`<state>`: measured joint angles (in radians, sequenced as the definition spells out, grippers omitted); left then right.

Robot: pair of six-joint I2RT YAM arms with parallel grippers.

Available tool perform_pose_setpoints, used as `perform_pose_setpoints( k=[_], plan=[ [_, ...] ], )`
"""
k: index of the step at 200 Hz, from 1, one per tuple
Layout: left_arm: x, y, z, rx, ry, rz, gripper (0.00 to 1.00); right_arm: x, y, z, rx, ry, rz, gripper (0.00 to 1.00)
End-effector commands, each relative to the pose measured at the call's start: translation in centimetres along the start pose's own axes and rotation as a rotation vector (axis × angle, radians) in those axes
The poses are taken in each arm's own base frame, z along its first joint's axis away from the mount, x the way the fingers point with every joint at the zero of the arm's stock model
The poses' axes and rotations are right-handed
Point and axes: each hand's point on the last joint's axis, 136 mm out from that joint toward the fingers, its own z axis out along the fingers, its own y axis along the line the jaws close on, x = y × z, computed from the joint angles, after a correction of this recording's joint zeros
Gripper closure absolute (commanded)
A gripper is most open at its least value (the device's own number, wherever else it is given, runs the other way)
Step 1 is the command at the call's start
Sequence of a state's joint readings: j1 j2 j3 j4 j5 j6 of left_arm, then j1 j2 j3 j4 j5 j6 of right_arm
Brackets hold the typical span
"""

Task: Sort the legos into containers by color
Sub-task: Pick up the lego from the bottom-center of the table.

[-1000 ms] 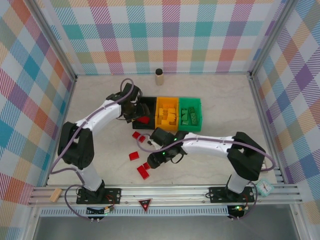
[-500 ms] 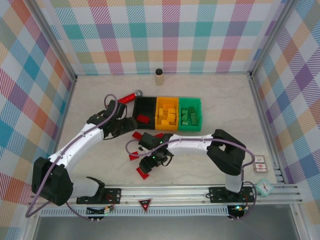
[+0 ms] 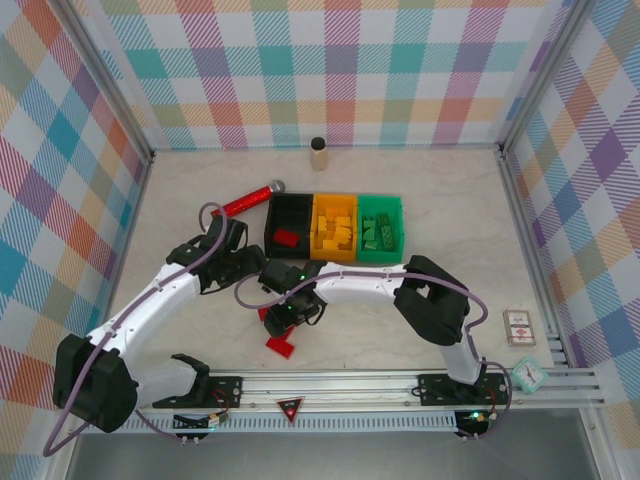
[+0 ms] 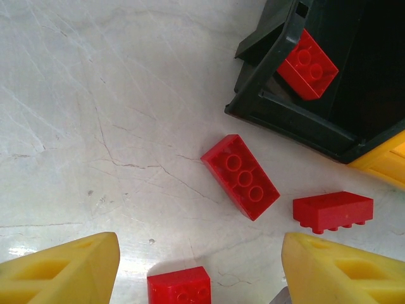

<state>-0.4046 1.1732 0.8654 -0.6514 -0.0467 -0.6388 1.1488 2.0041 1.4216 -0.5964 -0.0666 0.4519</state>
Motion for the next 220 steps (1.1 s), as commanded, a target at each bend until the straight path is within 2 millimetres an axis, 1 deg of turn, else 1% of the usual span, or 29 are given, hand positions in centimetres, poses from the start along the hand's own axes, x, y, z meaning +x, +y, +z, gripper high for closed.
perform_pose_setpoints(
  k=[1,22,47,65,95,101,117,133,143,172,184,195,220],
  plan=[
    [0.9,0.8,-0.1,-0.02,0.017,-0.003,0.32,0.5,-0.2,0.2,0.015,0.037,0.002,0.28],
    [1.0,1.0,0.1,-0.028,0.018,-0.005,0.32,1.5,-0.4,0.6,0.032,0.07,0.004,0.27],
    [1.1,1.3,0.2,-0.037,0.013,-0.009,0.32,2.1,0.3,1.4,0.031,0.095,-0.002,0.26],
    [1.2,1.5,0.3,-0.037,0.015,-0.017,0.32,2.0,0.7,1.9,0.029,0.098,0.003,0.26],
    [1.4,1.7,0.2,-0.039,0.017,-0.02,0.32,1.4,0.5,2.3,0.048,0.089,0.009,0.29],
    [1.4,1.7,0.2,-0.041,0.016,-0.019,0.32,1.3,0.5,2.3,0.051,0.087,0.008,0.31],
    [1.4,2.0,0.0,-0.047,0.01,-0.021,0.32,1.1,0.6,2.2,0.05,0.087,-0.002,0.44],
    [1.4,2.2,-0.1,-0.055,0.004,-0.02,0.32,0.9,0.5,1.9,0.06,0.081,-0.011,0.52],
    [1.4,2.4,-0.1,-0.061,0.002,-0.022,0.32,0.8,0.4,1.6,0.067,0.077,-0.016,0.55],
    [1.5,2.7,0.0,-0.066,0.003,-0.028,0.33,0.5,-0.1,0.5,0.095,0.059,-0.035,0.67],
    [1.6,2.8,0.0,-0.07,0.005,-0.029,0.33,0.3,-0.5,-0.1,0.103,0.049,-0.033,0.68],
    [1.6,2.9,0.1,-0.074,0.006,-0.03,0.33,-0.1,-0.8,-0.8,0.099,0.036,-0.03,0.73],
    [1.8,3.2,0.1,-0.084,0.01,-0.027,0.33,-1.5,-0.9,-2.5,0.078,-0.016,-0.029,0.75]
  ],
)
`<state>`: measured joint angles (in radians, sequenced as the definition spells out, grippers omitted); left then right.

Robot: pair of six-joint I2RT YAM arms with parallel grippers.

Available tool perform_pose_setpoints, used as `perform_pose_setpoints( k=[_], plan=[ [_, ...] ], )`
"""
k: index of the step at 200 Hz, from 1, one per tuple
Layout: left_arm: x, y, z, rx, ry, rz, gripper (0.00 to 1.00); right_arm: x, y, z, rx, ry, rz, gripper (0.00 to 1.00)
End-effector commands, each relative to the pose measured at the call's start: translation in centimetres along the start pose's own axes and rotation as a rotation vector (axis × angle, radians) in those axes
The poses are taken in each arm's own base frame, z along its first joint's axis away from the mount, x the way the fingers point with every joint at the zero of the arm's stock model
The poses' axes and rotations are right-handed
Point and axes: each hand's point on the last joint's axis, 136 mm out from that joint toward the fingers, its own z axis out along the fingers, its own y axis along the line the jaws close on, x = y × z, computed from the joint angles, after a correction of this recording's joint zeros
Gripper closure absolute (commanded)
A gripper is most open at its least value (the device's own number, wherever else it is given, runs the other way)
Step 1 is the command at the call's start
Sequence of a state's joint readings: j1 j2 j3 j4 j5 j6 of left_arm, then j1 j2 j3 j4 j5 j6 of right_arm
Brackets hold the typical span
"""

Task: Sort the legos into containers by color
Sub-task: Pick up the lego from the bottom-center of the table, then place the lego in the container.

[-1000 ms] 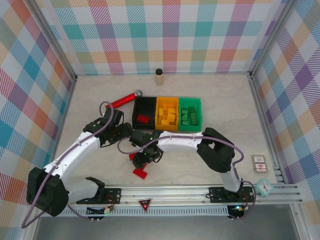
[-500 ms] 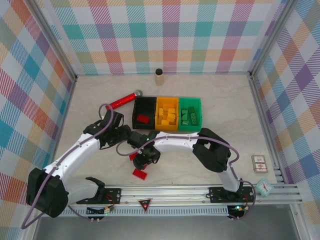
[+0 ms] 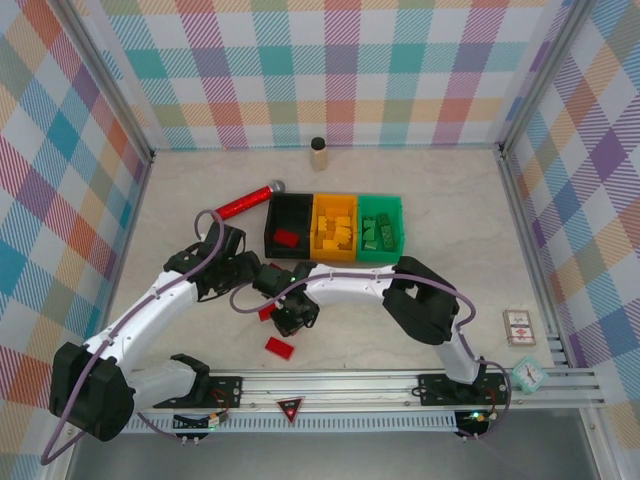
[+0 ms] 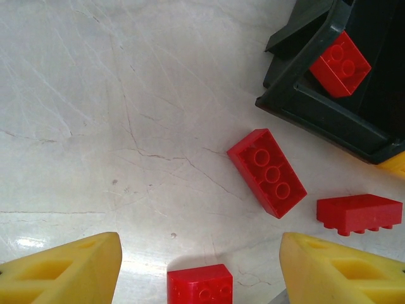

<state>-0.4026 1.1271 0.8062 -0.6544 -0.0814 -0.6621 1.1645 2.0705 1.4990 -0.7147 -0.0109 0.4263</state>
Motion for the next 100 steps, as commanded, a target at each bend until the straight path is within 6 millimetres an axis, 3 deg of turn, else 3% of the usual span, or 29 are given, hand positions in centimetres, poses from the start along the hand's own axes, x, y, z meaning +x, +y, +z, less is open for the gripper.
perform_pose_setpoints(
  k=[1,44,100],
  plan=[
    [0.9,1.5,0.0,-0.048,0.023,-0.002,0.33,-2.2,-0.4,-3.7,-0.017,-0.093,0.001,0.75],
    [2.1,2.3,0.0,-0.055,0.054,0.004,0.33,-6.4,-2.6,-7.5,-0.042,-0.215,0.028,0.76],
    [4.9,2.7,0.2,0.023,0.113,0.007,0.34,-14.5,-9.6,-12.6,-0.023,-0.38,0.135,0.74]
  ],
)
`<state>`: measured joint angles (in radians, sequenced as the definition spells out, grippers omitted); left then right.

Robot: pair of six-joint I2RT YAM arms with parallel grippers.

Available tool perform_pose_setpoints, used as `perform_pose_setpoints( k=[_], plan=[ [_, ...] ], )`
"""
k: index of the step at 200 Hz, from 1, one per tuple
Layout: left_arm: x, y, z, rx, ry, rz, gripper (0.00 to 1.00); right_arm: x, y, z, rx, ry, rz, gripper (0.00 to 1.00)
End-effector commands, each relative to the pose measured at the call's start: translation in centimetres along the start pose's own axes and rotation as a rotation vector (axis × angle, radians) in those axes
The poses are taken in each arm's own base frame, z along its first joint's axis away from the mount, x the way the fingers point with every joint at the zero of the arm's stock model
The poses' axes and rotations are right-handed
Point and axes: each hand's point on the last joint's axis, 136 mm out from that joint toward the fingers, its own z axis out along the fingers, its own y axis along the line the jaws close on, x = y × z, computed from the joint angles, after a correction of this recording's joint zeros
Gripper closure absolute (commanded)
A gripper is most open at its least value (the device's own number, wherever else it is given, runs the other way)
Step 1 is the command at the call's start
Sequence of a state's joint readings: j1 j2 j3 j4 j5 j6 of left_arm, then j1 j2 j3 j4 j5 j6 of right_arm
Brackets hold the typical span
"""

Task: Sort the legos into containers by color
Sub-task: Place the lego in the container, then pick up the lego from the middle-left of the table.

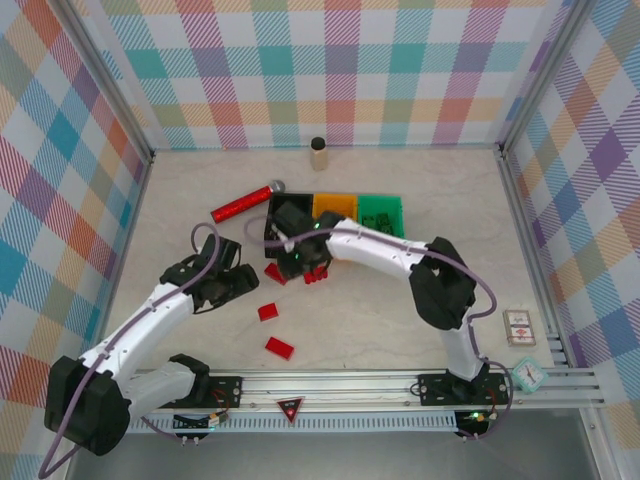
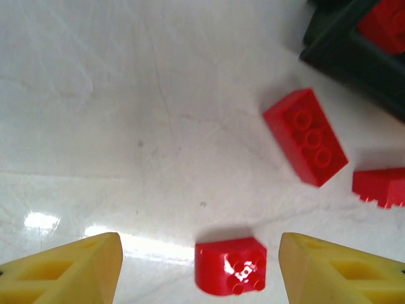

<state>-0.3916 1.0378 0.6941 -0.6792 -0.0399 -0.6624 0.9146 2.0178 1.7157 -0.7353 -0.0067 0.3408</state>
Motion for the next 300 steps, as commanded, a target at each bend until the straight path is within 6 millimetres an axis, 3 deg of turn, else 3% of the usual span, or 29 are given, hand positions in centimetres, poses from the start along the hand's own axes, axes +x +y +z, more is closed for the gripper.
perform_pose_setpoints(
  k=[1,29,50,79,108,119,135,172,221,255,300],
  plan=[
    [1.9,0.3,-0.1,0.034,0.054,0.016,0.34,-4.9,-1.8,-2.1,0.005,-0.102,0.01,0.74],
    [3.3,-0.7,0.2,0.131,0.094,0.028,0.35,-9.8,-3.6,-2.8,0.01,-0.163,0.044,0.72],
    [4.2,-1.4,0.5,0.187,0.127,0.035,0.35,-12.4,-4.5,-2.1,0.01,-0.182,0.06,0.7],
    [4.8,-2.0,0.7,0.203,0.159,0.069,0.35,-13.8,-5.6,-1.2,0.014,-0.183,0.082,0.68],
    [5.3,-2.4,1.2,0.2,0.184,0.102,0.34,-13.9,-5.8,-1.0,0.003,-0.182,0.087,0.51],
    [5.5,-2.7,1.6,0.205,0.197,0.113,0.34,-13.7,-5.6,-1.1,-0.008,-0.175,0.087,0.43],
    [5.7,-3.0,2.1,0.186,0.215,0.124,0.33,-13.4,-5.2,-1.4,-0.022,-0.168,0.076,0.4],
    [6.1,-3.3,3.3,0.116,0.237,0.176,0.33,-11.6,-4.7,-3.2,-0.038,-0.167,0.066,0.4],
    [5.9,-2.8,4.1,0.023,0.252,0.249,0.33,-6.7,-4.5,-5.2,-0.037,-0.152,0.063,0.39],
    [6.4,-2.7,4.6,-0.033,0.284,0.282,0.33,-4.0,-5.0,-5.8,-0.017,-0.139,0.073,0.39],
    [6.6,-2.0,5.6,-0.136,0.29,0.316,0.35,-2.3,-5.6,-5.5,-0.009,-0.127,0.092,0.39]
  ],
)
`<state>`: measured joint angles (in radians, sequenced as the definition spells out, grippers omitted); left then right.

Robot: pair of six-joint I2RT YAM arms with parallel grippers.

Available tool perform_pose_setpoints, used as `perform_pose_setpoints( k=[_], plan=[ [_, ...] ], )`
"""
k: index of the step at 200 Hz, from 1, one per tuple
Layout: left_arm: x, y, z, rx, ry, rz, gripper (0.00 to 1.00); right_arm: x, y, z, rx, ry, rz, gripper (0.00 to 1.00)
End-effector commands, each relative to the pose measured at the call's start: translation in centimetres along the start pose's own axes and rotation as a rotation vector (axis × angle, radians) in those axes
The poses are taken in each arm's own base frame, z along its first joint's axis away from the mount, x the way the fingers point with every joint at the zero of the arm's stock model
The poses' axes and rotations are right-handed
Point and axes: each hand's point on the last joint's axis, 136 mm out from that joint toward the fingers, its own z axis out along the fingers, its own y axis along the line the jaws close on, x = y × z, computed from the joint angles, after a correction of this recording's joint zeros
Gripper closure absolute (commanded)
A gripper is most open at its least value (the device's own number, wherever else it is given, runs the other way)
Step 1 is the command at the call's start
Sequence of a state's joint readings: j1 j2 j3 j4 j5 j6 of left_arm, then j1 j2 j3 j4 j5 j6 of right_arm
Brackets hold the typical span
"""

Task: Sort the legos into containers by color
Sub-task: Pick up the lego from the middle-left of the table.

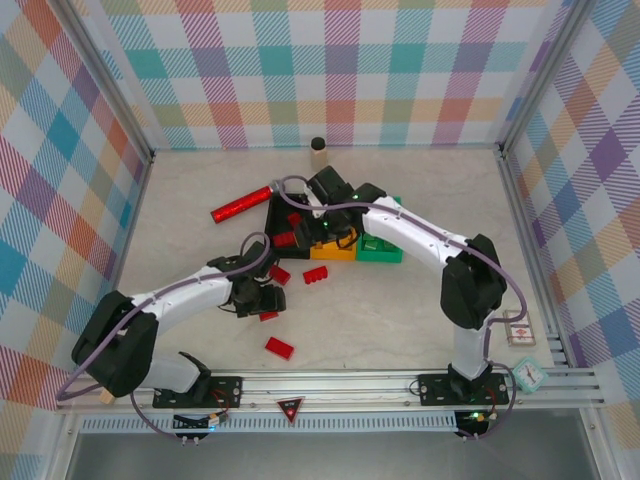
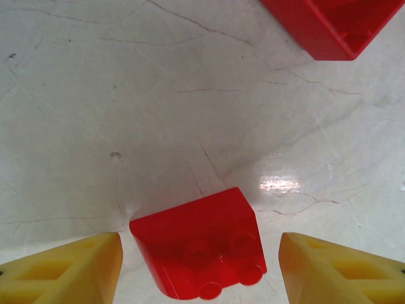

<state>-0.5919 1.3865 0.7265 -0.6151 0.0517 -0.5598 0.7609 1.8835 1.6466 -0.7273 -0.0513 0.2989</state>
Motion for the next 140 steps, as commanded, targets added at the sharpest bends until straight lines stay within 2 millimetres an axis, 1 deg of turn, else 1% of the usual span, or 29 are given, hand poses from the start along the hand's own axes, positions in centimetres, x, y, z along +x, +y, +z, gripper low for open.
perform_pose_setpoints(
  k=[1,40,68,94,118,140],
  plan=[
    [-0.1,0.8,0.1,-0.087,0.009,0.014,0.35,-0.1,0.1,-0.5,-0.005,-0.033,0.009,0.39],
    [0.3,0.8,1.0,-0.119,0.034,0.018,0.38,1.4,-0.5,0.2,0.0,-0.016,0.021,0.39],
    [0.3,0.4,1.4,-0.117,0.041,0.015,0.38,2.3,-0.7,0.5,-0.008,-0.004,0.031,0.39],
    [0.3,0.1,1.6,-0.116,0.043,0.009,0.44,2.9,-0.9,0.5,-0.003,-0.003,0.034,0.39],
    [-0.2,-1.0,1.2,-0.073,0.032,-0.001,0.45,3.2,-1.0,0.4,-0.003,-0.004,0.038,0.39],
    [-1.6,-2.6,-0.1,-0.032,0.01,0.015,0.46,3.7,-1.0,0.2,-0.009,-0.004,0.044,0.39]
  ],
)
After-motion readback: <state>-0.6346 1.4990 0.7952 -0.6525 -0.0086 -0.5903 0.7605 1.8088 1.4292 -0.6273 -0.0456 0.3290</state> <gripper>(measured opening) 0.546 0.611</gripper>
